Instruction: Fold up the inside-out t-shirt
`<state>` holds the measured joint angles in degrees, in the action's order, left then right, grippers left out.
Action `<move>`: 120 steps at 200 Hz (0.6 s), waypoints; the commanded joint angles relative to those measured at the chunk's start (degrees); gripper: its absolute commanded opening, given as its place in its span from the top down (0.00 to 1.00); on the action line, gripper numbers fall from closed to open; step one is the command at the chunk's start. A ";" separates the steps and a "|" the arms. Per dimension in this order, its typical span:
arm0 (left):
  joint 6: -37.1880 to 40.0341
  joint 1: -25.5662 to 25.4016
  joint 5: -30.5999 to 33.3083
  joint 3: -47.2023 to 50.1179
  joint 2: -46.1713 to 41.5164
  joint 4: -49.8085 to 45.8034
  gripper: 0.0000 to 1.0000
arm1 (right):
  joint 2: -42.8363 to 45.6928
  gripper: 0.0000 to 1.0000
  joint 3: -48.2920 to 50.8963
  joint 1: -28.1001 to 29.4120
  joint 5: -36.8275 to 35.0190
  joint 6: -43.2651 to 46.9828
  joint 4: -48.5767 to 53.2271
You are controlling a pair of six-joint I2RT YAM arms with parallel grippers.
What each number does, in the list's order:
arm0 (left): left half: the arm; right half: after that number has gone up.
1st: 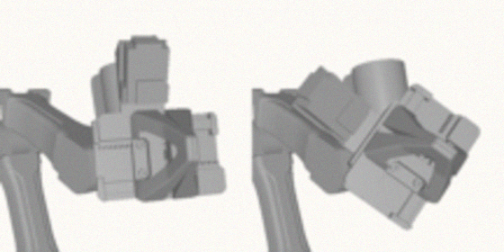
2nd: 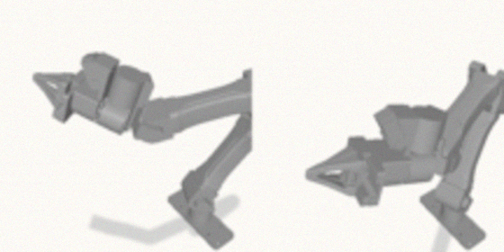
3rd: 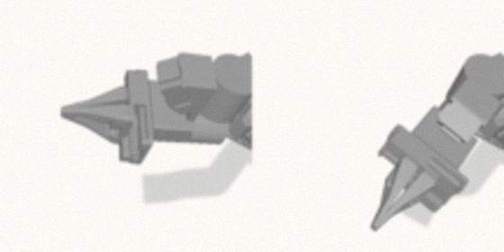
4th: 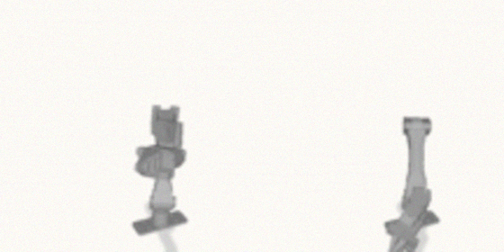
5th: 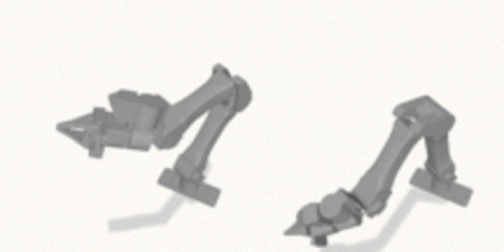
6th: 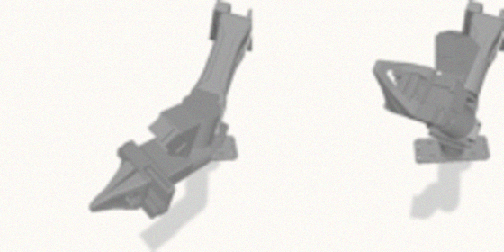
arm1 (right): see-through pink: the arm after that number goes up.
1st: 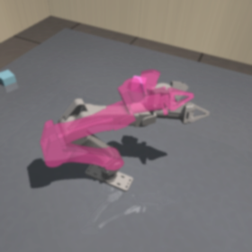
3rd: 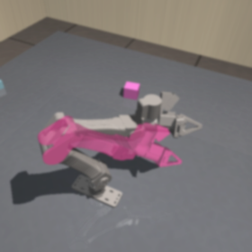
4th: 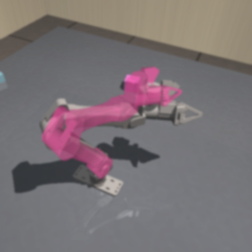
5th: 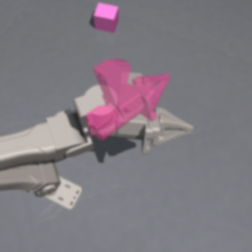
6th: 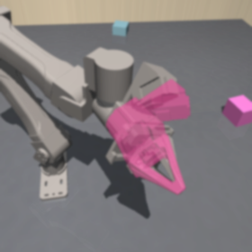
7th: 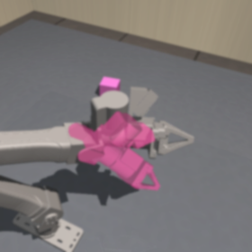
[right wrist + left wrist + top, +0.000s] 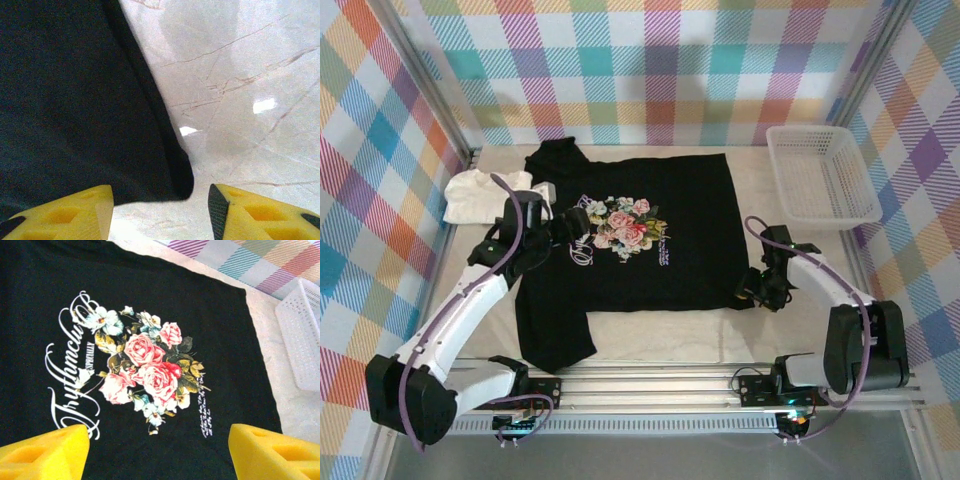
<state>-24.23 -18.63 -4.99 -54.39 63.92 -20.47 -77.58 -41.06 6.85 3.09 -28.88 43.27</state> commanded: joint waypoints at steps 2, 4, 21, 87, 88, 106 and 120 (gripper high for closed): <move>0.75 -0.35 1.76 1.22 -0.55 -5.32 0.26 | -2.87 0.50 1.38 0.35 2.73 -2.05 -3.84; 0.69 -0.35 1.97 1.17 -0.60 -5.71 0.26 | -3.15 0.51 1.34 0.35 3.02 -2.01 -4.05; -0.48 -0.35 3.88 1.48 -0.68 -9.86 0.26 | -3.89 0.64 0.98 0.53 5.36 -1.94 -6.42; -3.11 -0.35 -0.11 7.48 2.71 -13.46 0.26 | -6.22 1.00 -11.54 -2.41 2.44 2.46 -11.40; -3.11 -0.35 -0.19 7.47 2.75 -13.41 0.26 | -6.42 1.00 -11.83 -2.56 2.44 2.49 -11.43; -2.88 -0.44 -0.52 7.81 3.12 -14.78 0.26 | -9.80 1.00 -17.18 -4.72 2.72 3.45 -12.64; -3.13 -0.70 -0.50 9.32 2.99 -15.51 0.26 | -12.64 1.00 -21.11 -6.32 3.22 3.88 -13.35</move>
<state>-26.39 -18.68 -4.01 -46.85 67.13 -33.15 -86.19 -56.47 3.16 6.28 -27.33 32.86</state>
